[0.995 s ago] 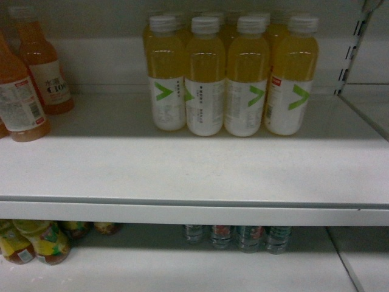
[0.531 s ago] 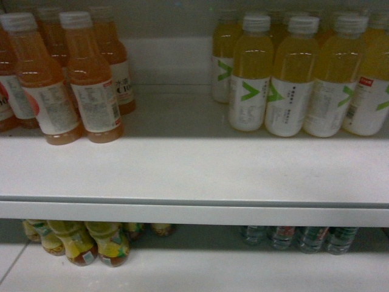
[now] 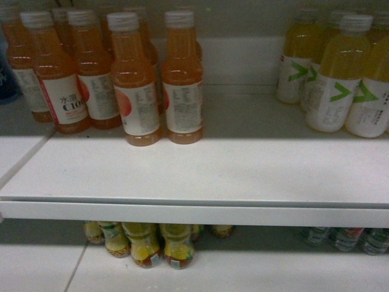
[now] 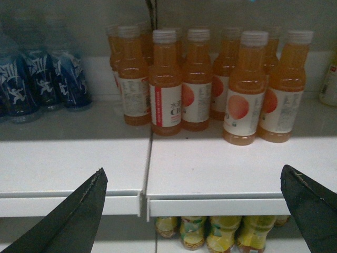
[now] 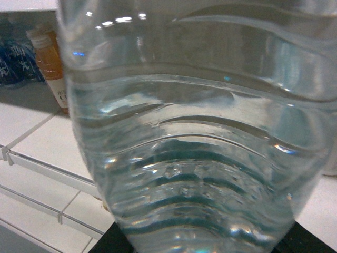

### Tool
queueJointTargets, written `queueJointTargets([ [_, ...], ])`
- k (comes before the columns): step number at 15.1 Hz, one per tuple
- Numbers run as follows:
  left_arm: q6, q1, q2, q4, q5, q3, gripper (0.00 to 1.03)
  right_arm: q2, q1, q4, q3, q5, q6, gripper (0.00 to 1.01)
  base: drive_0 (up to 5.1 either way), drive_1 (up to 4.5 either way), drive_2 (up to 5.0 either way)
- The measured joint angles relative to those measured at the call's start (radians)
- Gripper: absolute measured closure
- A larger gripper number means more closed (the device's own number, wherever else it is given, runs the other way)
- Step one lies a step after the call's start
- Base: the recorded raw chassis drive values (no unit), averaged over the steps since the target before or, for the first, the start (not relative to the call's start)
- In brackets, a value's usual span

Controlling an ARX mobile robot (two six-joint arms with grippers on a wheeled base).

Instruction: Move water from second to third shelf

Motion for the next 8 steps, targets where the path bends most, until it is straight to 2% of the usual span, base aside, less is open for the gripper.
queueJointTargets([
  [8, 0.0, 0.0, 0.0, 0.0, 0.0, 0.0, 0.05, -0.001, 0.0, 0.003, 0.0, 0.0, 0.0, 0.62, -5.0, 2.46, 2.5],
])
